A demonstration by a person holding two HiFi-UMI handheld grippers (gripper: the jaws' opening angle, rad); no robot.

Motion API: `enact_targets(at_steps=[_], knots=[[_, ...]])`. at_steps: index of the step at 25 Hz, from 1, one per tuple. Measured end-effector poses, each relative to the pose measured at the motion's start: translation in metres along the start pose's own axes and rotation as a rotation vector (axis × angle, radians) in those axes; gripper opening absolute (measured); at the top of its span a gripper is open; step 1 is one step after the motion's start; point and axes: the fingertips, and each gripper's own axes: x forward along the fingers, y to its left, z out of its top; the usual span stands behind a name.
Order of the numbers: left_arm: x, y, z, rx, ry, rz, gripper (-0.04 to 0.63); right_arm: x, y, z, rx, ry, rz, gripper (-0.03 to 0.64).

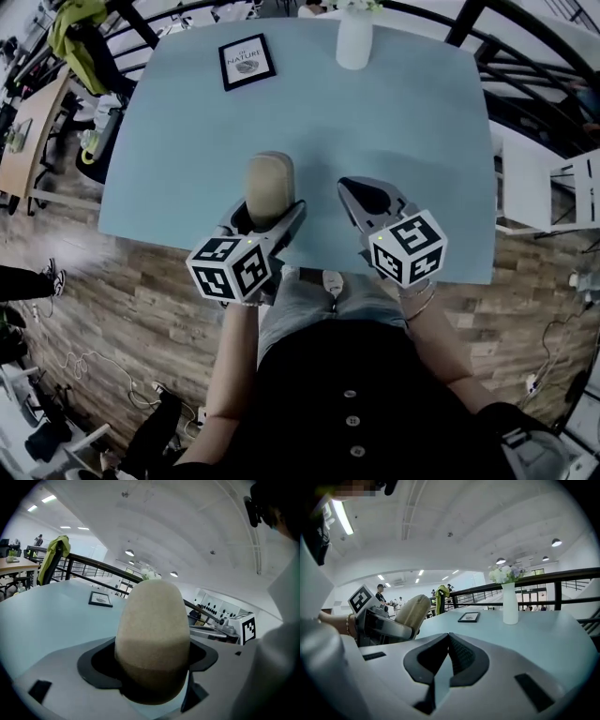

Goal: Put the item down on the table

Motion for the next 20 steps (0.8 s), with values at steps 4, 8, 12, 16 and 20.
enact_targets(at_steps=[4,8,12,16,20], knots=[[0.023,0.021,0.022,0.025,0.032,-0.048,0.414,0.025,-0.015,0.010,0.024,-0.003,-0.054,0.003],[0.040,0.038,0.038,0.044,0.059,-0.093,0.414,0.043,-0.026,0.022,0.037,-0.017,-0.113,0.003],[0.054,0.064,0.055,0.067,0.075,-0.134,0.414,0.064,-0.032,0.035,0.045,-0.039,-0.180,0.003],[0.069,0.080,0.068,0.093,0.100,-0.170,0.414,0.077,-0.043,0.044,0.063,-0.057,-0.243,0.003],[0.082,0.092,0.078,0.122,0.133,-0.218,0.414,0.090,-0.049,0.048,0.084,-0.065,-0.303,0.003]])
